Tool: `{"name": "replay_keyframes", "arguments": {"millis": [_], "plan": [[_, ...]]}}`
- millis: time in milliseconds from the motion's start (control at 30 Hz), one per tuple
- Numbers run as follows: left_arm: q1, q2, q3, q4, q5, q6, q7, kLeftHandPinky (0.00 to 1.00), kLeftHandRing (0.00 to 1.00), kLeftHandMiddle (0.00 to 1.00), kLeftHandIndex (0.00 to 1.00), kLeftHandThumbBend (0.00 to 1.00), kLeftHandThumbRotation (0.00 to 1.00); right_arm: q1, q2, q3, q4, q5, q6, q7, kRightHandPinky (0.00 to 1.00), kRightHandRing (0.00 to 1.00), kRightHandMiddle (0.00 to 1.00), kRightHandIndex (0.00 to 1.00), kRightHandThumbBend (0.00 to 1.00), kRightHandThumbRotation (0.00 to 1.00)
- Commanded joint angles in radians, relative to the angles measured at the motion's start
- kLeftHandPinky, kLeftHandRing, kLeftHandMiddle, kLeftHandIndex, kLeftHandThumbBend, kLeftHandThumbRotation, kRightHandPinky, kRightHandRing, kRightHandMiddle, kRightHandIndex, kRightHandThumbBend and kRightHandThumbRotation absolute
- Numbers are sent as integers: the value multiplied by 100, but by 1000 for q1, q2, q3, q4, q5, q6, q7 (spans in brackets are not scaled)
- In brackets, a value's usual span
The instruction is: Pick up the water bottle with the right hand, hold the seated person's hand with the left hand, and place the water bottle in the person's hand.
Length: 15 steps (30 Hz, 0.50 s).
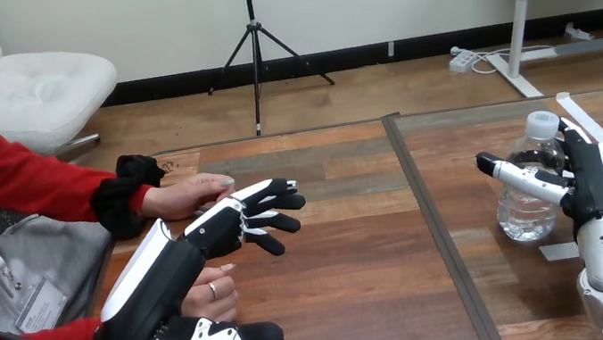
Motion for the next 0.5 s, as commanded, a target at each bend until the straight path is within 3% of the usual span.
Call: {"name": "replay_keyframes", "arguments": {"millis": [0, 467], "plan": [[-30, -13, 18, -17, -3, -25, 13, 62, 74, 81, 85, 100, 66, -77, 7, 6, -7, -7, 6, -14, 79, 88, 91, 95, 100, 46], [-10, -13, 28, -46, -1, -18, 32, 62, 74, 80, 84, 100, 65, -82, 33, 12, 10, -14, 3, -56, 80, 91, 94, 98, 100, 46]]}}
